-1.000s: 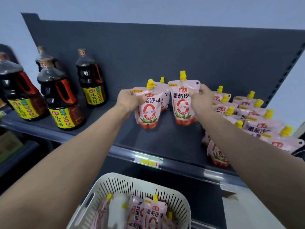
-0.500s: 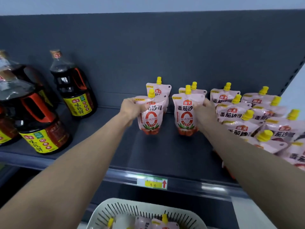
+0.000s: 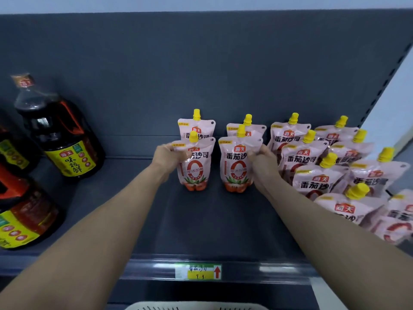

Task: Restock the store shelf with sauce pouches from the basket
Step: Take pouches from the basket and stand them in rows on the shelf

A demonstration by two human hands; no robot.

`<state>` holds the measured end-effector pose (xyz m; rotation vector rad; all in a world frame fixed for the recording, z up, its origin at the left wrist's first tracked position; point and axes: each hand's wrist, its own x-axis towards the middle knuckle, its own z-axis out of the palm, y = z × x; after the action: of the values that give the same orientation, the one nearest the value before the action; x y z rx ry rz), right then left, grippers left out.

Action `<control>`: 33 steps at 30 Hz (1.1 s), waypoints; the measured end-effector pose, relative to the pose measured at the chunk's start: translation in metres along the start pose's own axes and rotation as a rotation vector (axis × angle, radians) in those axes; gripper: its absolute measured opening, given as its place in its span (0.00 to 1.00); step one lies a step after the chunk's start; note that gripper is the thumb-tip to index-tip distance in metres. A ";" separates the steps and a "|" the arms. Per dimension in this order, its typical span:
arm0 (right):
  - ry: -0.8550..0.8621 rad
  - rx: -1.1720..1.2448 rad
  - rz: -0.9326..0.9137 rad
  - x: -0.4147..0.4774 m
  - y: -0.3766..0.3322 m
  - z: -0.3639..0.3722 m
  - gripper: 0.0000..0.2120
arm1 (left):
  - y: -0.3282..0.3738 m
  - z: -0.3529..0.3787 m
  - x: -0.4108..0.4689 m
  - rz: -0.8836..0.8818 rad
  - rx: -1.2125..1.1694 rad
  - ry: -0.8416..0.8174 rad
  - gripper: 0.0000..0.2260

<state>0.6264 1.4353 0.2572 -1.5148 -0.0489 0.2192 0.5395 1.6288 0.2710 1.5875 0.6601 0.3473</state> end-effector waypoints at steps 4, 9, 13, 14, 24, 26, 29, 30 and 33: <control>-0.023 0.000 0.031 0.000 0.005 0.000 0.16 | 0.001 -0.005 0.003 -0.036 0.022 -0.088 0.13; -0.042 -0.078 0.057 -0.001 0.012 -0.001 0.08 | -0.005 -0.008 0.001 -0.107 0.097 -0.165 0.12; 0.016 -0.124 0.025 0.002 0.012 -0.001 0.14 | -0.004 -0.005 0.004 -0.059 0.061 -0.124 0.15; 0.031 -0.119 0.008 0.003 0.013 -0.001 0.17 | -0.004 -0.004 0.006 -0.051 0.053 -0.120 0.15; 0.017 -0.098 0.046 0.000 0.014 -0.006 0.15 | -0.006 -0.005 0.009 -0.084 0.042 -0.149 0.15; 0.039 -0.116 0.064 -0.003 0.014 -0.006 0.17 | -0.006 -0.005 0.009 -0.092 0.038 -0.154 0.16; 0.073 -0.146 0.075 -0.006 0.013 -0.004 0.18 | -0.006 -0.006 0.007 -0.091 0.032 -0.148 0.16; 0.086 -0.159 0.069 -0.007 0.013 -0.003 0.18 | -0.006 -0.006 0.007 -0.091 0.027 -0.143 0.16; 0.206 -0.288 0.020 -0.013 0.018 0.000 0.15 | -0.007 -0.006 0.004 -0.094 0.025 -0.138 0.15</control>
<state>0.6111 1.4340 0.2405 -1.8187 0.1031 0.0725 0.5380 1.6365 0.2643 1.5826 0.6327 0.1587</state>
